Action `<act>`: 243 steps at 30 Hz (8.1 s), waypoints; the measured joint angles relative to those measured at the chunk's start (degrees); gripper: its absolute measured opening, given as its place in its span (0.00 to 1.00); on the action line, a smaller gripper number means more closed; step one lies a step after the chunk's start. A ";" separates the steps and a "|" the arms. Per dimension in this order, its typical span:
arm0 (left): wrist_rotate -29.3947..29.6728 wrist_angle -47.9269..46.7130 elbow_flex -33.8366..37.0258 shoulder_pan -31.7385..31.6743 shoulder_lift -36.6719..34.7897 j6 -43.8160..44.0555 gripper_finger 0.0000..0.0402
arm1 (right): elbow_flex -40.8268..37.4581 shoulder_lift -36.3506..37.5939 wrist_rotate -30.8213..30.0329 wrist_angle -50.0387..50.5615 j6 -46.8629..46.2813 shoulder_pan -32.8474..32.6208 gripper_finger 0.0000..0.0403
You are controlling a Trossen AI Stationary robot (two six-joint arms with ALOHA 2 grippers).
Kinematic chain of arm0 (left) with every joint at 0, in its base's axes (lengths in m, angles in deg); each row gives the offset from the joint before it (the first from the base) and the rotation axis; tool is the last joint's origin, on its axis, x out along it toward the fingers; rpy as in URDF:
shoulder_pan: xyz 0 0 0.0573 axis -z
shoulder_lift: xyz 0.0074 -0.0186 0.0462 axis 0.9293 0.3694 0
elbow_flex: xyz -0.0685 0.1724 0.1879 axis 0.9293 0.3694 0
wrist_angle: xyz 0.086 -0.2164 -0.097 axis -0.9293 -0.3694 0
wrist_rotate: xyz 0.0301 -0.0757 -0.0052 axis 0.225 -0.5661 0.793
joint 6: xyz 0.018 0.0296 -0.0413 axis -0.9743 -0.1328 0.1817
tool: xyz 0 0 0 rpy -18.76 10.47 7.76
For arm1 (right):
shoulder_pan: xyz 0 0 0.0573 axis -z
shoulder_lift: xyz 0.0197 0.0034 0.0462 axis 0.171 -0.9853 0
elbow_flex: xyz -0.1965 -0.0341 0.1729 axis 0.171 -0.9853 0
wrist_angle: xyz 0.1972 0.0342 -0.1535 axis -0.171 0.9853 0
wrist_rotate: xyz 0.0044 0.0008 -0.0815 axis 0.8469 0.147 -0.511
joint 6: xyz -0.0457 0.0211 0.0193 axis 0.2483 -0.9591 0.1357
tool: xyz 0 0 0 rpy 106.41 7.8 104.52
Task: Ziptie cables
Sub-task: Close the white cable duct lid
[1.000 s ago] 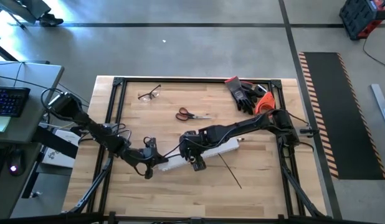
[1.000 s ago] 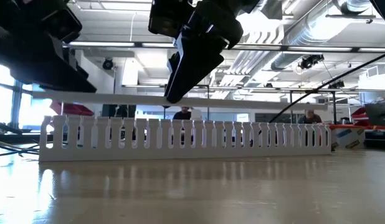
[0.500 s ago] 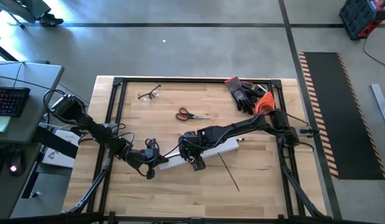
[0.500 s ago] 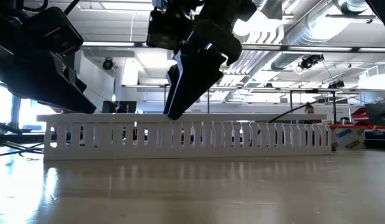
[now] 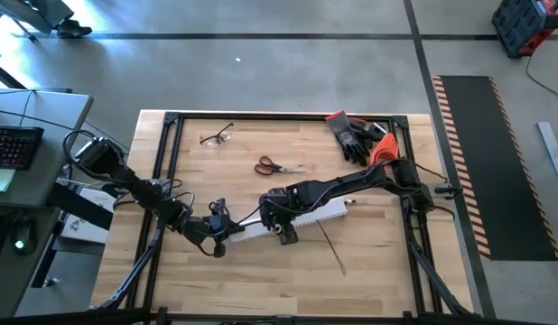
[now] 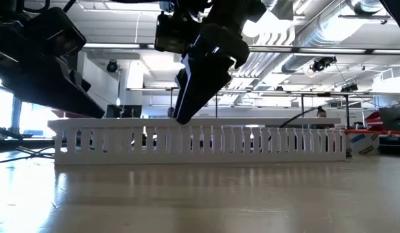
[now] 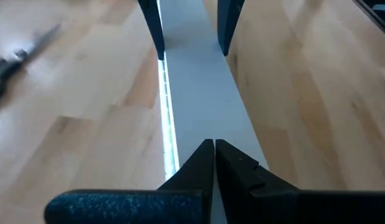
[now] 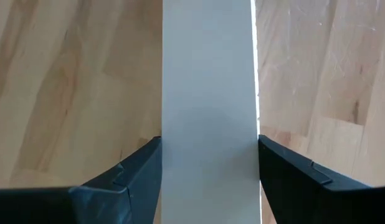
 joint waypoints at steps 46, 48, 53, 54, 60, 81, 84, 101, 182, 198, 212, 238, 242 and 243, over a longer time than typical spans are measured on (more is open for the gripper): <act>2.15 1.55 -0.18 1.17 2.54 -0.73 0.00 | 0.00 0.68 2.08 1.58 -2.39 1.27 0.53; 2.41 2.24 -0.25 0.78 3.85 -0.56 0.00 | 0.00 0.64 1.97 1.81 -2.38 1.33 0.53; 3.57 2.61 -0.32 0.85 6.23 0.43 0.00 | -0.02 0.39 1.66 2.09 -2.33 1.46 0.53; 3.81 2.60 -0.32 0.91 6.35 0.70 0.00 | -0.02 0.26 1.55 2.05 -2.29 1.46 0.53; 3.68 3.15 -0.22 0.91 6.42 0.31 0.00 | -0.02 -0.18 1.50 1.86 -2.19 1.44 0.53; 4.32 2.36 -0.03 1.15 -7.70 -9.54 0.00 | 0.00 -0.16 0.39 1.45 -1.46 1.81 0.53; 4.47 2.98 -0.03 1.17 -7.76 -9.37 0.00 | 0.00 0.67 0.24 1.86 -1.27 1.58 0.53; 3.17 2.37 -0.04 1.22 -8.52 -7.86 0.00 | 0.00 0.66 0.78 0.73 -2.62 2.60 0.53; 1.29 2.61 -0.10 -1.82 1.33 -1.25 0.00 | 3.74 0.39 7.81 7.23 -3.85 4.85 0.53; 1.48 1.39 -0.09 -0.74 0.80 -3.91 0.00 | 3.74 0.39 5.61 5.19 -1.53 4.19 0.44; 4.43 -34.80 -5.07 16.17 -9.73 1.84 0.01 | 0.81 0.42 -3.77 2.93 -3.65 -4.32 0.44; 17.04 -12.80 -4.42 7.88 12.26 -10.31 0.13 | 0.76 0.44 -21.14 5.40 -12.72 -11.30 0.44; 21.57 -12.57 -6.14 7.86 14.36 -11.32 0.06 | 0.76 0.44 -21.14 5.37 -12.76 -11.34 0.44; 22.32 -12.74 -6.64 7.88 14.52 -12.38 0.04 | 0.76 0.44 -21.14 5.38 -12.76 -11.36 0.44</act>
